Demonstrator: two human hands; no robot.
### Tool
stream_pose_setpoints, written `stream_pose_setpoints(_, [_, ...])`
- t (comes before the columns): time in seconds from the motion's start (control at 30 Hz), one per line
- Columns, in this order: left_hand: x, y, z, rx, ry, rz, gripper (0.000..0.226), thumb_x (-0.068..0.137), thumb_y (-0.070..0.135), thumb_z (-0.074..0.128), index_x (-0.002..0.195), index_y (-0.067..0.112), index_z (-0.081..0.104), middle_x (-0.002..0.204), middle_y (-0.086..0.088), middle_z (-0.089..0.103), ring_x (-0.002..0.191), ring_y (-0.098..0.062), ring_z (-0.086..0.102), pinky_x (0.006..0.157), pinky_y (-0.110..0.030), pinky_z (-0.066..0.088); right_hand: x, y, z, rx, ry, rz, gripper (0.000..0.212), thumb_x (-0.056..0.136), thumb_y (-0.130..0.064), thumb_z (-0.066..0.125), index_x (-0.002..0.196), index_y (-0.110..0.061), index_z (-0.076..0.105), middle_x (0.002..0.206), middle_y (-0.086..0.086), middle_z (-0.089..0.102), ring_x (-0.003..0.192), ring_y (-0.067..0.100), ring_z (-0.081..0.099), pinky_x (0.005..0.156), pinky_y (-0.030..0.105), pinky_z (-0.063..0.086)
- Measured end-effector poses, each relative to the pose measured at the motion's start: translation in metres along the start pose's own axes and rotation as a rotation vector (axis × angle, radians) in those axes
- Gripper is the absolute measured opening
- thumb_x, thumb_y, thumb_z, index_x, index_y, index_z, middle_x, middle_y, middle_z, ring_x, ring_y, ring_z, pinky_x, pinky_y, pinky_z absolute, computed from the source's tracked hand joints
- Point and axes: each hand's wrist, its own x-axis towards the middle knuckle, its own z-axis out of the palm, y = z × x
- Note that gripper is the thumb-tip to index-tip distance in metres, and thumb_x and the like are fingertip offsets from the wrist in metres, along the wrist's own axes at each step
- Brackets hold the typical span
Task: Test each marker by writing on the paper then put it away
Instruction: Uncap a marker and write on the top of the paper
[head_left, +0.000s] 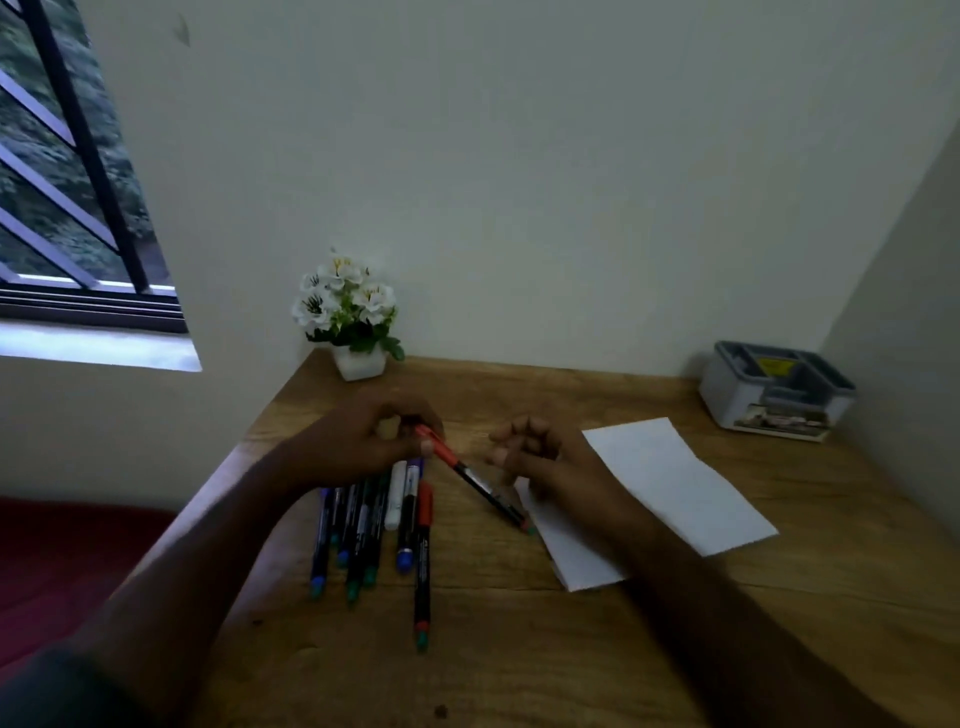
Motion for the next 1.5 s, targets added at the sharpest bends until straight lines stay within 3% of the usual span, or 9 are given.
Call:
stream_pose_setpoints(0.3, [0.003,-0.003,0.001,-0.364,0.217,-0.16,0.014,0.086,0.001,0.065,0.093,0.011,0.072,0.087,-0.009,0.073,0.084,-0.019,0.069,0.077,-0.031,0.055,0.01,0.012,0.017,0.686,0.142,0.097,0.018,0.094,-0.018,0.062,0.11,-0.011,0.061,0.082,0.002,0.061,0.072,0.016,0.052,0.059,0.027,0.035])
stream_pose_setpoints(0.5, [0.012,0.015,0.041,-0.523,0.245,-0.233,0.009,0.085,0.005,0.067,0.088,0.013,0.069,0.084,-0.006,0.077,0.088,-0.02,0.073,0.086,-0.033,0.053,0.007,0.003,-0.003,0.965,0.071,-0.088,0.037,0.077,-0.01,0.068,0.113,-0.006,0.06,0.087,0.007,0.065,0.066,0.013,0.054,0.059,0.023,0.046])
stream_pose_setpoints(0.6, [0.013,0.022,0.046,-0.473,0.213,-0.19,0.007,0.083,0.012,0.07,0.088,0.016,0.068,0.084,-0.005,0.076,0.085,-0.019,0.072,0.086,-0.036,0.053,0.006,0.002,-0.004,0.574,0.159,-0.07,0.018,0.092,-0.016,0.066,0.101,-0.001,0.066,0.071,0.007,0.059,0.061,0.015,0.051,0.057,0.022,0.045])
stream_pose_setpoints(0.7, [0.013,0.032,0.055,-0.349,0.145,-0.115,0.008,0.087,0.02,0.067,0.093,0.023,0.072,0.085,-0.002,0.074,0.08,-0.016,0.067,0.074,-0.027,0.051,0.002,0.003,0.004,0.189,0.165,-0.041,0.042,0.099,-0.041,0.054,0.085,-0.003,0.066,0.063,0.011,0.053,0.052,0.014,0.047,0.054,0.022,0.041])
stream_pose_setpoints(0.9, [0.015,0.043,0.06,-0.374,0.025,-0.075,0.019,0.093,0.013,0.059,0.103,0.016,0.074,0.074,0.01,0.071,0.069,-0.007,0.062,0.066,-0.015,0.046,0.003,0.003,0.0,0.229,0.179,0.043,0.042,0.096,-0.043,0.057,0.08,-0.007,0.072,0.06,0.011,0.06,0.047,0.017,0.048,0.051,0.024,0.04])
stream_pose_setpoints(1.03, [0.013,0.049,0.05,-0.497,-0.077,-0.013,0.037,0.094,0.011,0.055,0.09,0.042,0.075,0.067,0.018,0.065,0.066,-0.003,0.055,0.07,-0.022,0.045,0.002,0.0,-0.004,0.327,0.106,0.067,0.041,0.096,-0.038,0.056,0.078,-0.006,0.072,0.06,0.011,0.062,0.047,0.017,0.05,0.05,0.023,0.042])
stream_pose_setpoints(1.17, [0.01,0.043,0.042,-0.508,-0.124,-0.049,0.036,0.097,0.013,0.05,0.13,0.024,0.058,0.069,0.008,0.053,0.068,-0.006,0.048,0.066,-0.016,0.042,0.005,-0.002,-0.023,0.449,0.149,0.003,0.042,0.097,-0.033,0.053,0.075,-0.003,0.073,0.057,0.012,0.061,0.047,0.019,0.053,0.045,0.023,0.042])
stream_pose_setpoints(1.3, [0.013,0.032,0.05,-0.2,0.061,-0.159,0.029,0.091,0.023,0.063,0.12,0.028,0.063,0.073,0.016,0.066,0.072,0.0,0.062,0.073,-0.016,0.046,0.01,0.005,-0.029,0.535,0.218,-0.027,0.048,0.104,-0.033,0.039,0.092,0.0,0.072,0.073,0.016,0.071,0.052,0.02,0.059,0.048,0.024,0.043])
stream_pose_setpoints(1.5, [0.016,0.011,0.06,0.235,0.132,-0.256,0.019,0.087,0.038,0.064,0.104,0.032,0.069,0.098,0.019,0.061,0.093,-0.003,0.051,0.094,-0.043,0.044,0.003,0.024,-0.013,0.011,0.218,0.028,0.035,0.104,-0.032,0.047,0.095,-0.011,0.074,0.09,0.003,0.077,0.073,0.011,0.065,0.066,0.016,0.046])
